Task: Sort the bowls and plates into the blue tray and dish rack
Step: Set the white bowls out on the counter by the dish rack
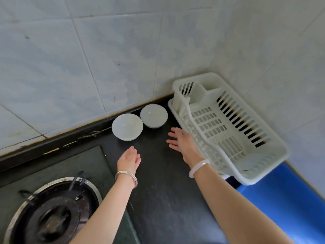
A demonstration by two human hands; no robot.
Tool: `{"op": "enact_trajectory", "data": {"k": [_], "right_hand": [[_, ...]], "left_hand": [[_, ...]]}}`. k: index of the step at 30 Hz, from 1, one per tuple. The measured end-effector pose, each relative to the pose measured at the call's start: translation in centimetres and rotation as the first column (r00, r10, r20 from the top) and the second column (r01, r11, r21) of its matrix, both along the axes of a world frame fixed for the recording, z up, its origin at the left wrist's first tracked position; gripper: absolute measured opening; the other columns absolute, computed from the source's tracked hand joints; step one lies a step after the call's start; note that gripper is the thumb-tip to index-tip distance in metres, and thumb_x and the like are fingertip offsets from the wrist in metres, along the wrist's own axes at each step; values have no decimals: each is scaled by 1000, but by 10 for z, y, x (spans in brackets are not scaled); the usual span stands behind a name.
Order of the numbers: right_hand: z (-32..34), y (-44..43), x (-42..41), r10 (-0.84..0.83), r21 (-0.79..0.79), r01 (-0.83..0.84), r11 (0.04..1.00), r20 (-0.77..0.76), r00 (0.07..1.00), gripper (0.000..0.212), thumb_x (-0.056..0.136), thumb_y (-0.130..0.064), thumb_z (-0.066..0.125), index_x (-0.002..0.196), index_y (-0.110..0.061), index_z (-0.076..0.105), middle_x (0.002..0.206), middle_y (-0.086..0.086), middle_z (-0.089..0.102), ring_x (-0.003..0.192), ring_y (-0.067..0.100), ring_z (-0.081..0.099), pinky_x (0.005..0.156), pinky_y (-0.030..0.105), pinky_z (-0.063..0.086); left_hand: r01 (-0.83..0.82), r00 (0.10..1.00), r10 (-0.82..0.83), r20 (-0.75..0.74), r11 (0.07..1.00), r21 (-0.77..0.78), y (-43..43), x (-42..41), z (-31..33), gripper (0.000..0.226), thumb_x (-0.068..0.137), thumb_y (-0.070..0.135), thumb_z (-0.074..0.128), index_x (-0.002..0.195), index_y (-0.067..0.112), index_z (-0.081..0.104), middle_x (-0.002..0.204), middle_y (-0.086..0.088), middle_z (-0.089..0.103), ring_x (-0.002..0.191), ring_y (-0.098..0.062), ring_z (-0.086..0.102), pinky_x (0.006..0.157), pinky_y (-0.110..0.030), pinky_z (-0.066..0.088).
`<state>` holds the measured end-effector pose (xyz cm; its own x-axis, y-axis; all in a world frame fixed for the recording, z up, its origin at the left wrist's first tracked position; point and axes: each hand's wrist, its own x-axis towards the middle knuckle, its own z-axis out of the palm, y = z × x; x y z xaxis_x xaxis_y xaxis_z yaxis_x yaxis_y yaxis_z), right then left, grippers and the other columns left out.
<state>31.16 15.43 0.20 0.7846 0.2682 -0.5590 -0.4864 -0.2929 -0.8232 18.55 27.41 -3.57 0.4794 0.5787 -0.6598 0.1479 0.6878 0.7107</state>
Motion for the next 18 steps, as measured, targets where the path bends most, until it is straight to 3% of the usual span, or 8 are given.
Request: {"op": "enact_trajectory", "data": {"k": [5,9,12,15,18], "right_hand": [[25,-92,-58,41,-114,-24,993,144,989,24,99,-29,41,109,-24,62,99,-4,70,84,14,68,71,24,54],[32,-185,-116,31,-262,27,965,213,977,21,98,-29,44,102,-28,65,94,-7,69,79,11,65,68,22,48],[32,-247,-160,-13,-404,119,907,256,967,19,95,-25,49,88,-35,64,96,-4,68,83,15,61,77,29,50],[26,-296,-201,7,-623,178,761,283,959,19,94,-26,52,105,-31,66,100,-7,67,85,13,58,64,18,42],[17,-326,-232,4,-712,219,668,297,955,22,90,-24,59,111,-22,66,110,0,67,96,21,62,74,25,42]], "left_hand": [[391,920,-390,-44,905,165,-71,-38,19,29,90,7,53,118,4,58,109,-9,62,99,-22,62,87,-28,50],[663,743,-656,-132,694,280,-139,-67,27,26,90,11,54,115,11,62,101,-4,64,88,-16,66,73,-17,54],[798,581,-787,-206,501,335,-190,-84,32,28,90,14,53,116,13,62,99,-2,64,88,-17,66,81,-24,55],[863,442,-839,-316,303,404,-232,-97,35,29,89,21,54,117,20,61,106,2,66,93,-14,64,91,-29,51],[887,358,-841,-405,171,430,-261,-109,35,32,88,25,57,119,22,60,115,5,65,95,-7,59,86,-19,43]]}}
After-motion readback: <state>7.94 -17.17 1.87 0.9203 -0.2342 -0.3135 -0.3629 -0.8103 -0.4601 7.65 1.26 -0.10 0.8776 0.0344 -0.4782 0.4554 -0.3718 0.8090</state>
